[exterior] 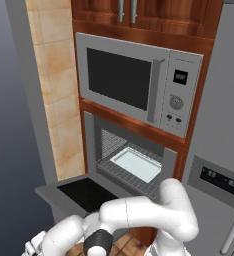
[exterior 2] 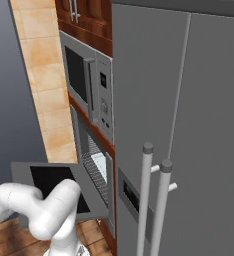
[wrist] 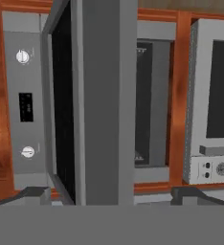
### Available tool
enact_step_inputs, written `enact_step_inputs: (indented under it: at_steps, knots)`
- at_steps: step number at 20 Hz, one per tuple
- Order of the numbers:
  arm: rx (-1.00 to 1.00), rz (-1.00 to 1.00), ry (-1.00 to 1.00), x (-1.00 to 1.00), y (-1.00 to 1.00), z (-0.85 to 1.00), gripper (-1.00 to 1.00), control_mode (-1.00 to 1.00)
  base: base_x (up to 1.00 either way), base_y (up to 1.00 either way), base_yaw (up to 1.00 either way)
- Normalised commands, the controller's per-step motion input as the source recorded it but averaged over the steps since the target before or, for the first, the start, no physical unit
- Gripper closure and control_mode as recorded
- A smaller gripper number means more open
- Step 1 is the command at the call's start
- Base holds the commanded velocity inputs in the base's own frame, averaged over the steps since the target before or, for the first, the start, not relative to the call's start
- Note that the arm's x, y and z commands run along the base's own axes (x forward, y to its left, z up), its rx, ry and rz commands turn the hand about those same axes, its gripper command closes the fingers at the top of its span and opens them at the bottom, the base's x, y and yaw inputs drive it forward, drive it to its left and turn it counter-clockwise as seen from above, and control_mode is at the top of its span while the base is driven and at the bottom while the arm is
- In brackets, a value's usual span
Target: Take the baked cake out of the oven and place it on the plate for cooling. Then close the oven door.
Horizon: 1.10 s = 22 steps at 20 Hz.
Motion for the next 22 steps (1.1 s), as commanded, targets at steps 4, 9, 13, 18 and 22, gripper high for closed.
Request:
enact_step_inputs:
  at_steps: [4, 9, 13, 18, 22]
  knots:
    - [-0.09, 0.0, -0.11, 0.21, 0.0, -0.44, -1.0, -1.0, 0.0, 0.0, 0.0]
    - [-0.1, 0.0, -0.11, 0.19, 0.0, -0.43, -1.0, -1.0, 0.0, 0.0, 0.0]
    - [-0.1, 0.0, -0.07, 0.16, -0.09, -0.38, -1.0, -1.0, 0.0, 0.0, 0.0]
    - [-0.07, 0.0, -0.04, 0.28, -0.07, -0.31, -1.0, -1.0, 0.0, 0.0, 0.0]
    - [-0.08, 0.0, -0.05, 0.36, -0.12, -0.3, -1.0, -1.0, 0.0, 0.0, 0.0]
